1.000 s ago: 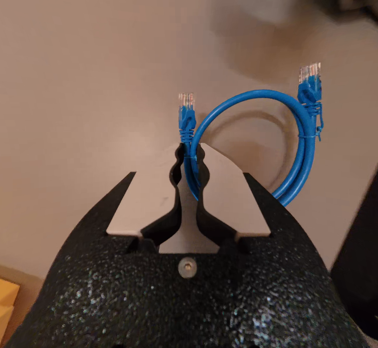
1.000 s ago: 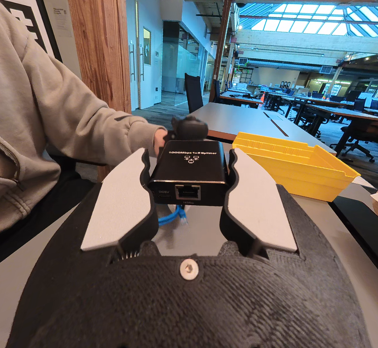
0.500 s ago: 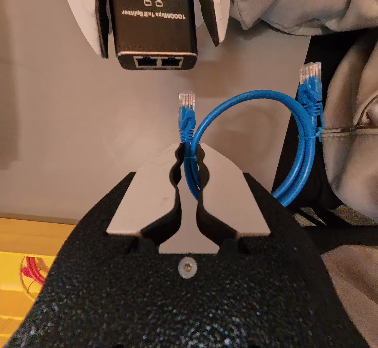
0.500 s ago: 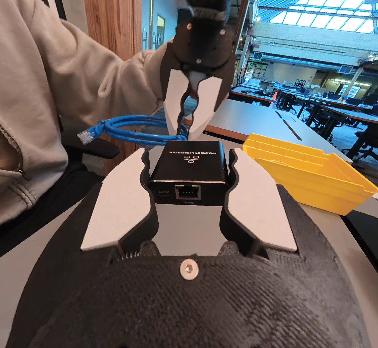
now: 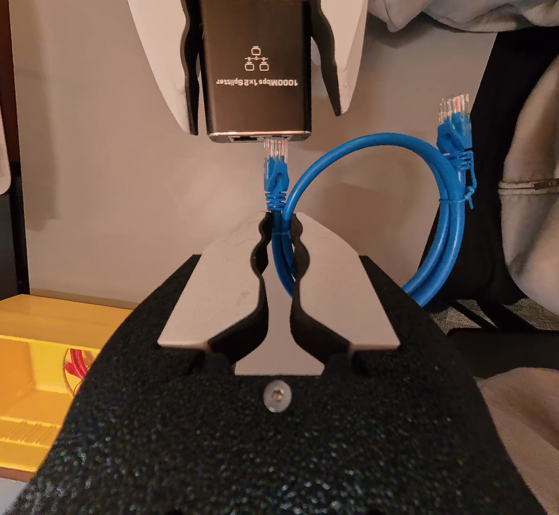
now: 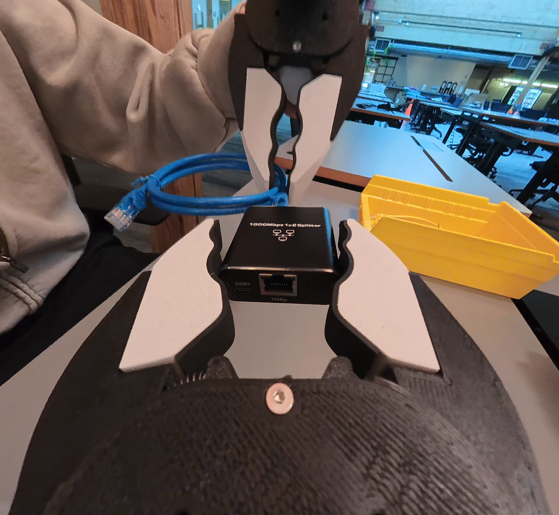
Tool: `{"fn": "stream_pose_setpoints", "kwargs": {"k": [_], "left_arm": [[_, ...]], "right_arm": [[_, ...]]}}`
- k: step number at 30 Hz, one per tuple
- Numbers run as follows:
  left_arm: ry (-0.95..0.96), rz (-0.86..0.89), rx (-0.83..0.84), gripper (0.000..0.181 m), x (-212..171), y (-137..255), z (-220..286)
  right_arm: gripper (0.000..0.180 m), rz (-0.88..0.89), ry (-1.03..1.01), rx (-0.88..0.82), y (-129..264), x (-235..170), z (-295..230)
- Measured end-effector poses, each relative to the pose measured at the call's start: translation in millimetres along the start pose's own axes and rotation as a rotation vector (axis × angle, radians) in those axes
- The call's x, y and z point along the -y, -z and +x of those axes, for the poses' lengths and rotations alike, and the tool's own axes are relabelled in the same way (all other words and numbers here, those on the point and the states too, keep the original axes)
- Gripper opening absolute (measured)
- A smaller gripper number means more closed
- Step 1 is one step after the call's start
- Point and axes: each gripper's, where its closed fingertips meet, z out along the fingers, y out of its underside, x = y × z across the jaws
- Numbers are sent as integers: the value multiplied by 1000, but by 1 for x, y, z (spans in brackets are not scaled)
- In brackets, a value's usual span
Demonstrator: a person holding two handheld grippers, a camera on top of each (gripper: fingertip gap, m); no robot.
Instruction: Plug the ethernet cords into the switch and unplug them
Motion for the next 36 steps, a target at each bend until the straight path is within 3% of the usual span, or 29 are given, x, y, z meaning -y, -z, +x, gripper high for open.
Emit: {"fn": "stream_pose_setpoints", "kwargs": {"k": [7,22,36], "left_arm": [[-10,-47,25,11,-1,-5,-5],[8,174,54,11,18,5,-13],[-24,-27,67,11,10,3,-13]], "right_arm": [[76,-27,6,-5,-1,-4,0],[76,126,-42,-20,14,12,9],[76,96,-37,-15,9,6,9]]}}
